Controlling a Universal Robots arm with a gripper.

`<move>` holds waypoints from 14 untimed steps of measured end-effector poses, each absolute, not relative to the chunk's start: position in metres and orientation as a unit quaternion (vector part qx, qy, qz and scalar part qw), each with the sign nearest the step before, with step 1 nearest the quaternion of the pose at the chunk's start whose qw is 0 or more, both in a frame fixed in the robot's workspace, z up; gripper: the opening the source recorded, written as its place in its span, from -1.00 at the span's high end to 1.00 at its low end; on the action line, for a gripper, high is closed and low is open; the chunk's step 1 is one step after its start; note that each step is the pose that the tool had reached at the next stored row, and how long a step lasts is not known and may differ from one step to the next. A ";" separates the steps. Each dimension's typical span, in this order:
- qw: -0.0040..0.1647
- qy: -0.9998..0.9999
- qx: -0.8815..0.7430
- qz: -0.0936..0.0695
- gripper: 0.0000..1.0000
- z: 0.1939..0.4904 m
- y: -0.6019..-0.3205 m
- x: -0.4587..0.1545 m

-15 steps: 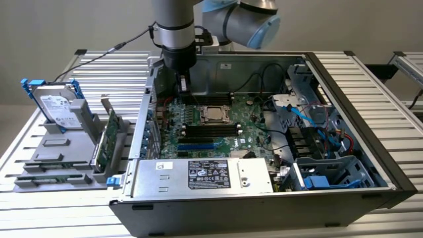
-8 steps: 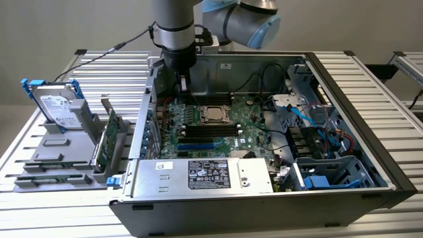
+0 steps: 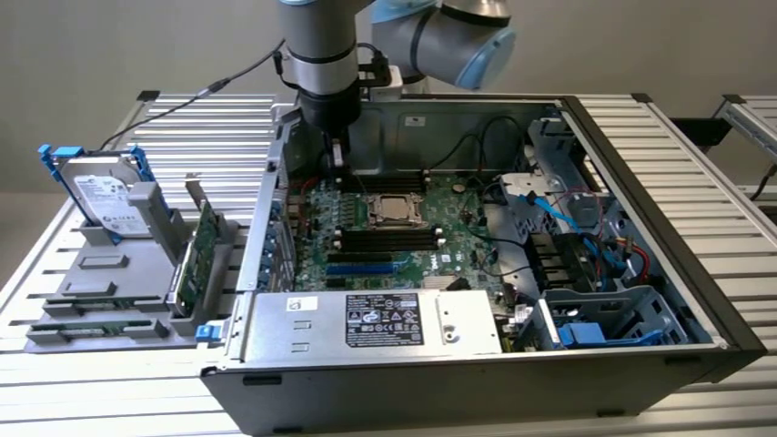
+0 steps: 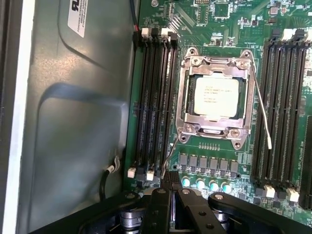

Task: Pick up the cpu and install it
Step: 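Close the cpu cover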

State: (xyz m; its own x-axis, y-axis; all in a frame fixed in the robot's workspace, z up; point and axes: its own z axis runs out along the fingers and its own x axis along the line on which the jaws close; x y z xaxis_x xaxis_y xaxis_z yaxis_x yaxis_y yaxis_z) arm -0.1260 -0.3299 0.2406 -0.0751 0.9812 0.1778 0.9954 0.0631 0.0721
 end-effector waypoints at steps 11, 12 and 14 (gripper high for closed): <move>0.046 -0.727 -0.679 -0.096 0.79 0.241 -0.331 -0.125; 0.046 -0.727 -0.679 -0.095 0.79 0.240 -0.331 -0.125; 0.046 -0.727 -0.679 -0.093 0.79 0.240 -0.330 -0.126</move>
State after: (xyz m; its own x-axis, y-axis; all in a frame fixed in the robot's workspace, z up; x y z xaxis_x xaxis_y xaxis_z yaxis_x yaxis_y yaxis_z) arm -0.1256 -0.3304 0.2401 -0.0747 0.9783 0.1931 0.9954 0.0614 0.0741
